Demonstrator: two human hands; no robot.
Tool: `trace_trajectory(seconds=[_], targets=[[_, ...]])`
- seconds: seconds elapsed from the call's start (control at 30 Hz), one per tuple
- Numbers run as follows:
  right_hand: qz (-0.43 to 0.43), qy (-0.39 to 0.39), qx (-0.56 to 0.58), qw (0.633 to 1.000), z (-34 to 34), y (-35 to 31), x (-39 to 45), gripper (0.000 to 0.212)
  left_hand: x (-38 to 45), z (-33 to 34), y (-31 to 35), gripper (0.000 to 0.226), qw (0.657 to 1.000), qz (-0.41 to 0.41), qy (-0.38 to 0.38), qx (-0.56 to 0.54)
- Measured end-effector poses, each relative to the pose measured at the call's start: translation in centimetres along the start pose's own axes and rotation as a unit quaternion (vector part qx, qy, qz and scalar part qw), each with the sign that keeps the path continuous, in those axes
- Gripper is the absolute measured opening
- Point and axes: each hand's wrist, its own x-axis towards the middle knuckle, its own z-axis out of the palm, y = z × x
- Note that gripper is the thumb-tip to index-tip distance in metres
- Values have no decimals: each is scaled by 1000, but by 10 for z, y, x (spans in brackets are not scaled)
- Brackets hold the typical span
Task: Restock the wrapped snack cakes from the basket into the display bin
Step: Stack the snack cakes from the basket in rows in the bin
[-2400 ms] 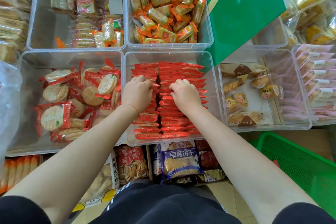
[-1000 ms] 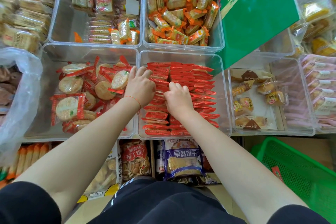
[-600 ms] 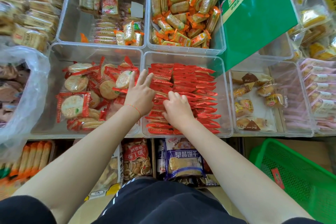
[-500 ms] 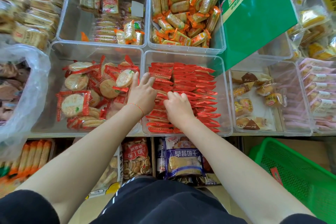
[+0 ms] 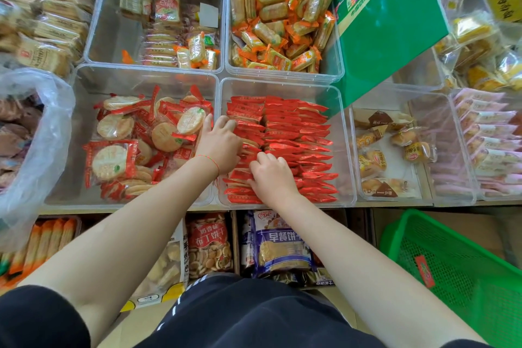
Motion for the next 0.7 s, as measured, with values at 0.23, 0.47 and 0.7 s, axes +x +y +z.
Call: trace_trajectory(seconds=[0.23, 0.47, 0.7], targets=[[11, 33, -9, 999, -2, -5, 1, 26, -14, -4, -9, 11, 992, 38, 88, -77], [18, 58, -9, 998, 2, 0, 2, 10, -22, -6, -4, 16, 996, 93, 0, -8], [-15, -3, -70, 997, -4, 15, -1, 14, -16, -6, 11, 18, 993, 67, -36, 85]])
